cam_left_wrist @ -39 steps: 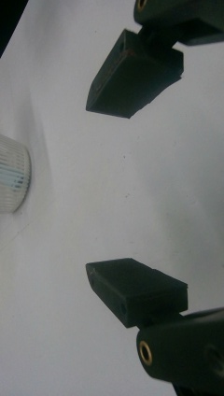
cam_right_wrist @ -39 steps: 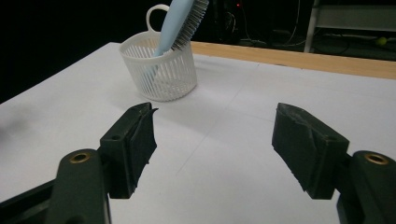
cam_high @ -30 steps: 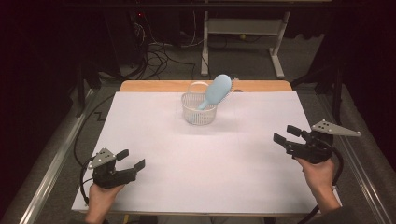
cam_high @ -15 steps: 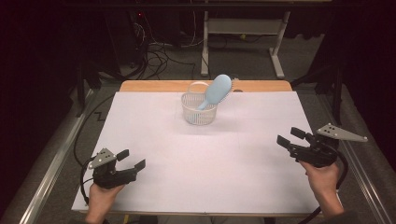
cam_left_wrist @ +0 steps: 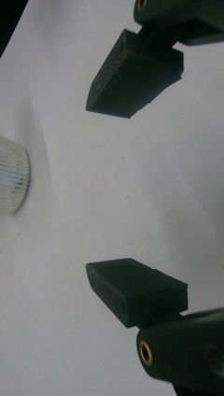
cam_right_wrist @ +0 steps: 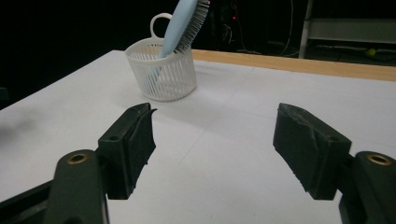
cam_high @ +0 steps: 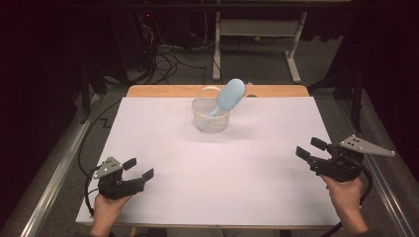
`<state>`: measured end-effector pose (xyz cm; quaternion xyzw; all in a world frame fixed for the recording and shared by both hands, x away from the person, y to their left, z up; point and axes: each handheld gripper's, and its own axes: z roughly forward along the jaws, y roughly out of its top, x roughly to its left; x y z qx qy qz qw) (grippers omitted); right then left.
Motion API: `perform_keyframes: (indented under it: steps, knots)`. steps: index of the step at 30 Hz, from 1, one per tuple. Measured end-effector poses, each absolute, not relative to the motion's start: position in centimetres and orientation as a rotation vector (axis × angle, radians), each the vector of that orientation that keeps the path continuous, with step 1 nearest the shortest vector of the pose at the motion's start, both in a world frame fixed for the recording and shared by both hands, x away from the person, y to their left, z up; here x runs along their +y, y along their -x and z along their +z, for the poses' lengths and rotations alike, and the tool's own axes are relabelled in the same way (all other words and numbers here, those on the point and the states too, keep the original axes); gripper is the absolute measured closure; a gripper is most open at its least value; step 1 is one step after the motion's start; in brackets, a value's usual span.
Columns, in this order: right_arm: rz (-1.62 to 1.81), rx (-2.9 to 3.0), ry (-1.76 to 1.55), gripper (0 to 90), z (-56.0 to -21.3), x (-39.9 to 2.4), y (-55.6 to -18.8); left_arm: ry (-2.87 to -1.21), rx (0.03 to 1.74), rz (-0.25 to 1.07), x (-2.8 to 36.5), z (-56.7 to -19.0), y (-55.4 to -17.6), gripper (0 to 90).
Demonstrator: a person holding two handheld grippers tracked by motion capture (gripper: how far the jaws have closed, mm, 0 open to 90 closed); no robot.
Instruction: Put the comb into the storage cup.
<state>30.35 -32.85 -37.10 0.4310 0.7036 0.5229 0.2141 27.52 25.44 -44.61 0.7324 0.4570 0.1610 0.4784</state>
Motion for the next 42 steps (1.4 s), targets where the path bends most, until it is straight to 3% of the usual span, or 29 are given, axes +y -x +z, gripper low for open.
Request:
perform_keyframes:
  steps: [42]
  knots:
    - [1.499,1.919,-1.233,26.4,-39.3,-34.2,-27.8,-1.795,1.114,0.4,25.3,-44.6,-27.5,19.4]
